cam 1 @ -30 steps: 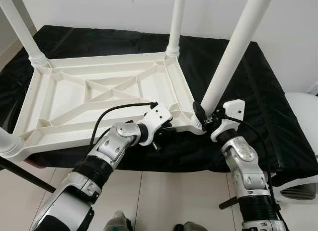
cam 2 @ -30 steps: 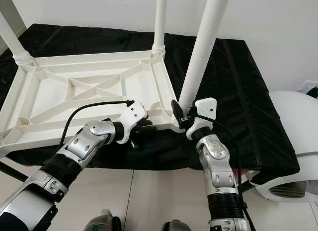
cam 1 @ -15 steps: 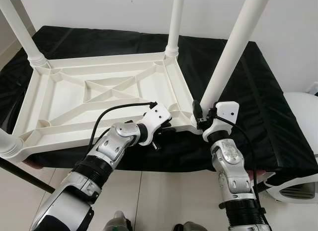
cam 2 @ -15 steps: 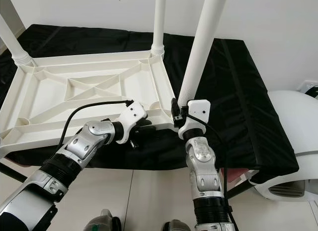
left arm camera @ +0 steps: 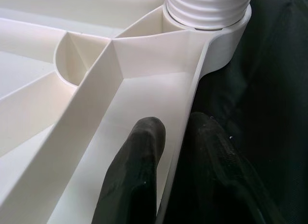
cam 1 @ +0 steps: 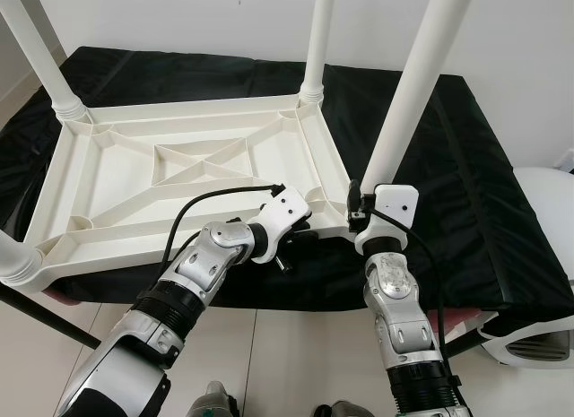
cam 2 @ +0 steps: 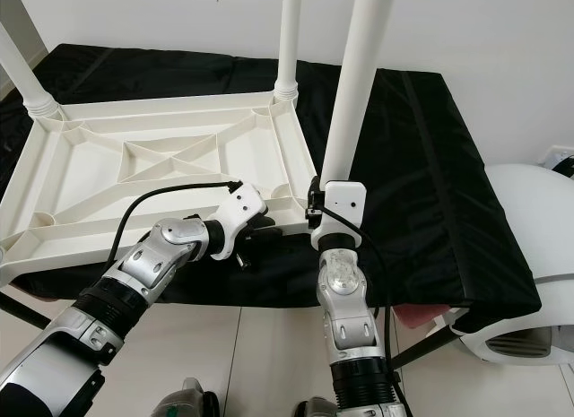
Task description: Building children table
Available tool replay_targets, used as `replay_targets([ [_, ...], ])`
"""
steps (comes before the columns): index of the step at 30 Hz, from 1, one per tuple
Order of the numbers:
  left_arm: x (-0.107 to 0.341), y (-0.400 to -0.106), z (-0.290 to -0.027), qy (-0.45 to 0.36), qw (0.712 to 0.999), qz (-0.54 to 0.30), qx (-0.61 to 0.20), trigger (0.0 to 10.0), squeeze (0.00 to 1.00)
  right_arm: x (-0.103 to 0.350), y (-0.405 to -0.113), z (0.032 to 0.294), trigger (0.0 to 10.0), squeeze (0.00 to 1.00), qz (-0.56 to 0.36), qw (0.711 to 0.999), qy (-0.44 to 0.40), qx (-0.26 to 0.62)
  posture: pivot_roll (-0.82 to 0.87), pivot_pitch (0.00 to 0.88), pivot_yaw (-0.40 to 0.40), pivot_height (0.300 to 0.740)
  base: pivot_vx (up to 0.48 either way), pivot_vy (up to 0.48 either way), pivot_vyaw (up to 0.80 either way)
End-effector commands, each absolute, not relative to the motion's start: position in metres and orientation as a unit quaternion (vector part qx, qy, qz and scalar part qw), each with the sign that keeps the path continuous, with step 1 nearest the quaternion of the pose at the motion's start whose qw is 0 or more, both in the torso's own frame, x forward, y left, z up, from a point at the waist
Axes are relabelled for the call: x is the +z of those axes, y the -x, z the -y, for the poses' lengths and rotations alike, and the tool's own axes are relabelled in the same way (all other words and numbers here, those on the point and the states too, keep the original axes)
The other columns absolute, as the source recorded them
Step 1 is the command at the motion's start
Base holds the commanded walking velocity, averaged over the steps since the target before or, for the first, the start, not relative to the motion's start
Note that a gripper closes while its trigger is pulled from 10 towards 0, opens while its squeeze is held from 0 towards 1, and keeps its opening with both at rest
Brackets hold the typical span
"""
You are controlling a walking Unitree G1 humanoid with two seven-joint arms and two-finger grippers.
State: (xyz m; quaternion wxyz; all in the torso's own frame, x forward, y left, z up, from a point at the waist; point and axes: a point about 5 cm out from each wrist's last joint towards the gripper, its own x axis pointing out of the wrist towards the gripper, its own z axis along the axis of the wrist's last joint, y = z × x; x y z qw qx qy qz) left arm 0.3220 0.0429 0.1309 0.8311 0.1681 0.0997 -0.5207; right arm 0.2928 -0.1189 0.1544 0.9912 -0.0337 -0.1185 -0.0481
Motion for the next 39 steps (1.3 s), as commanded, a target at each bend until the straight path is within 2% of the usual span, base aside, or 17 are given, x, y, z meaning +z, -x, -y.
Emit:
replay_targets([
  [1, 0.128, -0.314, -0.037, -0.173, 0.794, -0.114, -0.572, 10.0, 0.00, 0.142, -0.291, 0.122, 10.0, 0.00, 0.086, 0.992, 0.032, -0.084, 0.00, 0.014, -0.001, 0.740, 0.000, 0.000, 0.00],
  [11, 0.128, -0.314, -0.036, -0.174, 0.792, -0.113, -0.575, 10.0, 0.00, 0.138, -0.291, 0.125, 10.0, 0.00, 0.074, 0.992, 0.023, -0.103, 0.00, 0.008, 0.003, 0.740, 0.000, 0.000, 0.00],
  [20, 0.128, -0.315, -0.037, -0.175, 0.790, -0.113, -0.576, 10.0, 0.00, 0.126, -0.295, 0.136, 10.0, 0.00, 0.020, 0.993, -0.005, -0.115, 0.00, 0.011, 0.007, 0.740, 0.000, 0.000, 0.00],
  [32, 0.129, -0.315, -0.037, -0.175, 0.791, -0.113, -0.576, 10.0, 0.00, 0.113, -0.294, 0.126, 10.0, 0.00, -0.017, 0.997, -0.007, -0.081, 0.00, 0.019, 0.007, 0.740, 0.000, 0.000, 0.00],
  [39, 0.129, -0.314, -0.037, -0.173, 0.792, -0.114, -0.575, 10.0, 0.00, 0.112, -0.295, 0.132, 10.0, 0.00, -0.022, 0.996, -0.001, -0.086, 0.00, 0.028, 0.006, 0.740, 0.000, 0.000, 0.00],
])
